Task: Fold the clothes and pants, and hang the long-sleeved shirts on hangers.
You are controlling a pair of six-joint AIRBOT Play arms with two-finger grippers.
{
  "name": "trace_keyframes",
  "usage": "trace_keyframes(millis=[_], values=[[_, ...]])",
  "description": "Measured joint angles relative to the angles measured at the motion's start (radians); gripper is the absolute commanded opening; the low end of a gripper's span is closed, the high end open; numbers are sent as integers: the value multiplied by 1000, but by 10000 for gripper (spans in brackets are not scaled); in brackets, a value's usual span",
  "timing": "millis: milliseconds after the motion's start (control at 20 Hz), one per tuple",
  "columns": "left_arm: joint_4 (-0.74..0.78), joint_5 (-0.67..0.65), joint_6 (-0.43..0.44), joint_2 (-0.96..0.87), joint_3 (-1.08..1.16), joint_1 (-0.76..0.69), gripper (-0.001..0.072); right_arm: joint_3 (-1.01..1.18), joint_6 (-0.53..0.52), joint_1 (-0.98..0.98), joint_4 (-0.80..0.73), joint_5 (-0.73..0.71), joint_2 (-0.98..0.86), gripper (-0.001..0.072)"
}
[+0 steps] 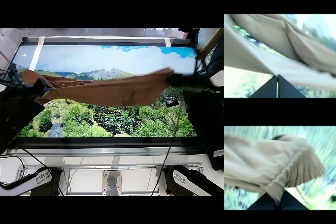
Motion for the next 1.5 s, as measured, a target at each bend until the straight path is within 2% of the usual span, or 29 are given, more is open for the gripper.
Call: trace_keyframes(millis=[150,250,400,600,650,700,750,800,950,1050,1200,1400,1450,1500], values=[[4,-97,23,97,0,-39,11,112,4,-17,-9,5,6,41],[5,-105,32,132,0,-66,10,146,5,-22,-8,-4,-1,41],[5,-30,40,129,0,-91,10,170,7,-25,-6,-19,-60,41],[5,106,43,1,0,-114,11,181,9,-26,33,-61,-238,45],[4,133,44,-45,0,-122,41,182,9,-25,59,-81,-295,161],[-4,158,47,-96,0,-131,197,182,10,-23,88,-117,-348,415],[-20,186,47,-141,0,-138,479,183,10,-22,121,-159,-390,486],[-44,215,47,-184,2,-142,587,183,11,-21,159,-209,-428,485],[-107,283,46,-251,24,-107,587,197,14,-45,218,-299,-469,485],[-128,290,46,-248,46,-35,587,219,15,-94,209,-288,-453,485],[-138,237,46,-200,64,121,587,235,3,-197,178,-155,-374,484],[-44,19,46,-158,39,268,586,133,-57,-287,156,90,-234,497],[-13,-21,46,-150,8,286,586,64,-70,-298,165,119,-191,568],[4,-40,46,-144,-28,296,586,-23,-78,-306,182,127,-149,688]])
